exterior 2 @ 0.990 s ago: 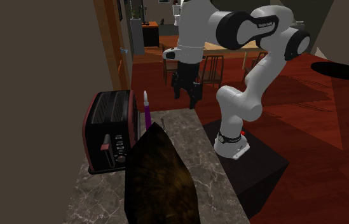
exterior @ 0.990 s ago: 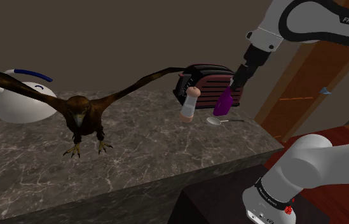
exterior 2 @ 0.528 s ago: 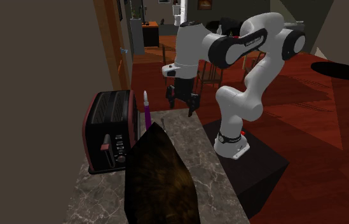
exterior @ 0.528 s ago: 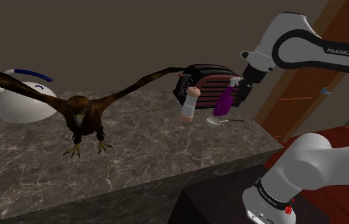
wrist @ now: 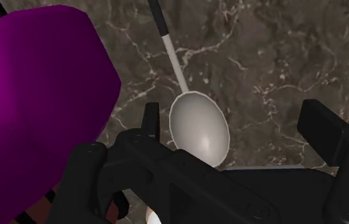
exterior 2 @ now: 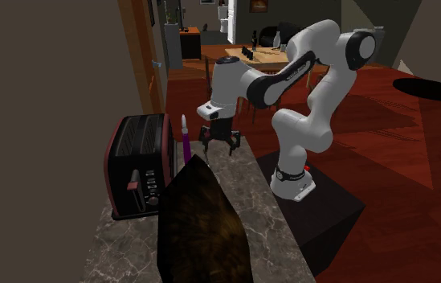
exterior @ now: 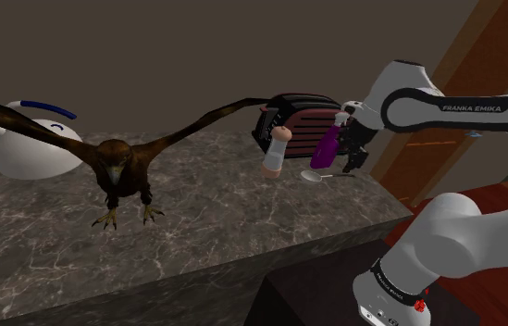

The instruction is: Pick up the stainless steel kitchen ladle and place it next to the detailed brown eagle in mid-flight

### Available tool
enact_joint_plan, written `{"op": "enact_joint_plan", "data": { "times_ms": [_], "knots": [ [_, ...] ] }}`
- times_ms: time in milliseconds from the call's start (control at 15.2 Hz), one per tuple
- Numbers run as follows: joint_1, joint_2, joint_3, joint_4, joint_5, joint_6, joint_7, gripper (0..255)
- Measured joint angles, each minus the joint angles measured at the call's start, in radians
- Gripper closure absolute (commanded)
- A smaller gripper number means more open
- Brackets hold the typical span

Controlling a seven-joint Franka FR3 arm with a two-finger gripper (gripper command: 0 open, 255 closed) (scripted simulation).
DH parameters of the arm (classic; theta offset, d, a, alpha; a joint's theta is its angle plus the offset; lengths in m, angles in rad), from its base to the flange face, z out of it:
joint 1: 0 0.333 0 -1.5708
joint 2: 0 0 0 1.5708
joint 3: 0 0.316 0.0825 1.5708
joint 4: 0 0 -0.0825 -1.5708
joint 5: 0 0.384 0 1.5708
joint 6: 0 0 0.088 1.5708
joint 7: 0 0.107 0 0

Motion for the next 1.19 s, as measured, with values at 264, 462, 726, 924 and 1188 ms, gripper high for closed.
{"op": "enact_joint_plan", "data": {
  "times_ms": [264,462,726,924,1188],
  "knots": [
    [0.040,0.108,-0.131,-0.027,-0.093,0.155,-0.238,0],
    [0.055,0.170,-0.191,-0.033,-0.127,0.232,-0.329,0],
    [0.065,0.230,-0.221,-0.052,-0.140,0.312,-0.342,0],
    [0.068,0.258,-0.235,-0.063,-0.145,0.352,-0.344,0],
    [0.070,0.268,-0.239,-0.064,-0.146,0.363,-0.345,0]
  ]
}}
